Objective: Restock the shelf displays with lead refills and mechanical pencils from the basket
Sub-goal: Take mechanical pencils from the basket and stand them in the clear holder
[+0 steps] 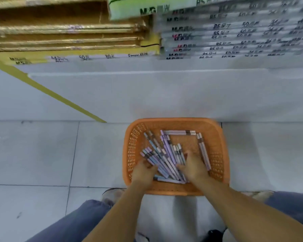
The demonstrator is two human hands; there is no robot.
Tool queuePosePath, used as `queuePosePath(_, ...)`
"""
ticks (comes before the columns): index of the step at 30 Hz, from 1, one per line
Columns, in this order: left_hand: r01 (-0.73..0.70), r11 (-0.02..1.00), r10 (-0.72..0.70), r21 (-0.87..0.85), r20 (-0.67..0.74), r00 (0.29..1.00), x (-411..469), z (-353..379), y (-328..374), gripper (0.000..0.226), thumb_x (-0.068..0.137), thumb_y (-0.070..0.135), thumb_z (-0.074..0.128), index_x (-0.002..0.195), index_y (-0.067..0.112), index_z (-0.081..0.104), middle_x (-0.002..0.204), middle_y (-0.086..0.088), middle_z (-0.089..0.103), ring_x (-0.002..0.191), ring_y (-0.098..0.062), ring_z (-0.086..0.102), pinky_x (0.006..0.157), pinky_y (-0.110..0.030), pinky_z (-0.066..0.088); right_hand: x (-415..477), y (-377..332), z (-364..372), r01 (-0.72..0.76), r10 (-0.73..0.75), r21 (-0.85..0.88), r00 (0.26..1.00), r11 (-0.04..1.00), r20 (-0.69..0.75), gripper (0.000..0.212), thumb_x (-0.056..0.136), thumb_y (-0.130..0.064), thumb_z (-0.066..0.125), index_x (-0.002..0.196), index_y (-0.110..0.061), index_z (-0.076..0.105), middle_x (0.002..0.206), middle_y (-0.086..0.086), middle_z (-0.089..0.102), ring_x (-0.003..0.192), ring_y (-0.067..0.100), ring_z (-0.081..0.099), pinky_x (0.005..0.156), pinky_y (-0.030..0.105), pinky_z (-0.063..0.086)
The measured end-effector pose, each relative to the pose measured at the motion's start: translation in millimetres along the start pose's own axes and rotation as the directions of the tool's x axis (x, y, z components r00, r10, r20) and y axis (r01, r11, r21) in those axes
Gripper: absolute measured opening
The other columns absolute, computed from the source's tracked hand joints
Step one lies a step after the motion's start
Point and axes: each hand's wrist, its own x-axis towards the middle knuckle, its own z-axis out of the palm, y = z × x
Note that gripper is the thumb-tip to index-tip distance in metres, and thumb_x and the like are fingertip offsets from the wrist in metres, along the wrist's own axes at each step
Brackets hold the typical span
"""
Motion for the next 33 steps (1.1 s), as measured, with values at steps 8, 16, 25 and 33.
queuePosePath(8,0.129,0.966,-0.182,-0.224,-0.236,0.954,18.5,23.7,11.6,0.033,0.090,0.024,0.074,0.120,0.009,0.070,0.113,-0.007,0.074,0.094,-0.020,0.066,0.067,-0.020,0.045,8.9,0.7,-3.3,-0.019,0.020,-0.013,0.998,1.000,0.059,0.013,0.094,-0.020,0.058,0.105,-0.014,0.055,0.111,0.012,0.065,0.094,0.027,0.062,0.079,0.030,0.048)
queuePosePath(16,0.201,0.929,-0.282,-0.312,-0.240,0.929,25.7,33.9,4.2,0.020,0.090,0.017,0.072,0.073,0.020,0.062,0.085,-0.003,0.070,0.071,-0.020,0.059,0.071,-0.030,0.044,2.3,8.1,-17.8,-0.164,0.114,0.285,0.976,0.944,0.185,0.012,0.097,-0.009,0.052,0.109,-0.010,0.056,0.098,0.008,0.063,0.089,0.024,0.063,0.076,0.035,0.053)
queuePosePath(25,0.247,0.849,-0.346,-0.466,-0.138,0.928,17.7,22.5,6.2,0.038,0.107,0.029,0.041,0.136,0.006,0.052,0.114,-0.016,0.068,0.106,-0.034,0.065,0.094,-0.040,0.049,-17.1,3.5,-41.3,-0.157,0.068,0.512,0.980,0.845,0.189,0.015,0.099,-0.006,0.050,0.111,-0.011,0.057,0.094,0.009,0.070,0.078,0.020,0.068,0.059,0.024,0.053)
queuePosePath(33,-0.069,0.862,0.082,-0.503,0.004,0.997,-38.3,-23.9,71.9,0.025,0.108,0.031,0.038,0.103,0.010,0.051,0.061,-0.005,0.054,0.047,-0.018,0.051,0.050,-0.033,0.049,-58.7,-35.1,-85.3,0.123,-0.180,0.461,0.980,0.879,0.081,0.013,0.102,-0.022,0.046,0.098,-0.020,0.059,0.080,0.005,0.067,0.055,0.012,0.057,0.059,0.034,0.053)
